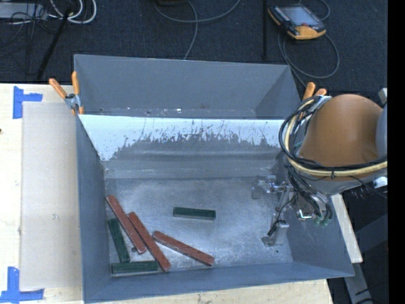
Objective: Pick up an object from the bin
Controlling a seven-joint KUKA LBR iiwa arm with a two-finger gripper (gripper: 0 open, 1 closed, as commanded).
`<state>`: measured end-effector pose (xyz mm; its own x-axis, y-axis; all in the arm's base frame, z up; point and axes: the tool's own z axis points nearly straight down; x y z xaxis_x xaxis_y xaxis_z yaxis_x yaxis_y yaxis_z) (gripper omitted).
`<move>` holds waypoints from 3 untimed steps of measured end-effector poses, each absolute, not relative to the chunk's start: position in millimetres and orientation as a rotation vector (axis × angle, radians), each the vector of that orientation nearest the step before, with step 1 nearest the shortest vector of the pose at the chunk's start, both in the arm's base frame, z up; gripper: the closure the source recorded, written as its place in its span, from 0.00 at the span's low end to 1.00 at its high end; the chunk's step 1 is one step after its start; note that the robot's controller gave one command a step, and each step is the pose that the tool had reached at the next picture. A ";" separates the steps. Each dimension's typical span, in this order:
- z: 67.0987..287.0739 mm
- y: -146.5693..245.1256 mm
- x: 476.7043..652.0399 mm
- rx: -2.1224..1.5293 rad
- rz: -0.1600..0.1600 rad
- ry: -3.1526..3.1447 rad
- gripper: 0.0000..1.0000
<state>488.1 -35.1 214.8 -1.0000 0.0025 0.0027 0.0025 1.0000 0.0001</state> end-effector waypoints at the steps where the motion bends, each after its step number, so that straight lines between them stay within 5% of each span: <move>1: 68.7 8.6 516.7 0.062 -0.002 -3.134 0.00; 2: 70.0 29.1 580.9 0.217 -0.001 -3.139 0.00; 3: 69.8 28.5 579.1 0.217 0.000 -3.135 1.00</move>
Offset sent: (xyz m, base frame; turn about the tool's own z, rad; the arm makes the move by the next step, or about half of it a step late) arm 0.0302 0.0422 -0.1411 -0.0388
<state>579.1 28.5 69.8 -0.9905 -0.1377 -0.0011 -0.1377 0.9905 -0.0001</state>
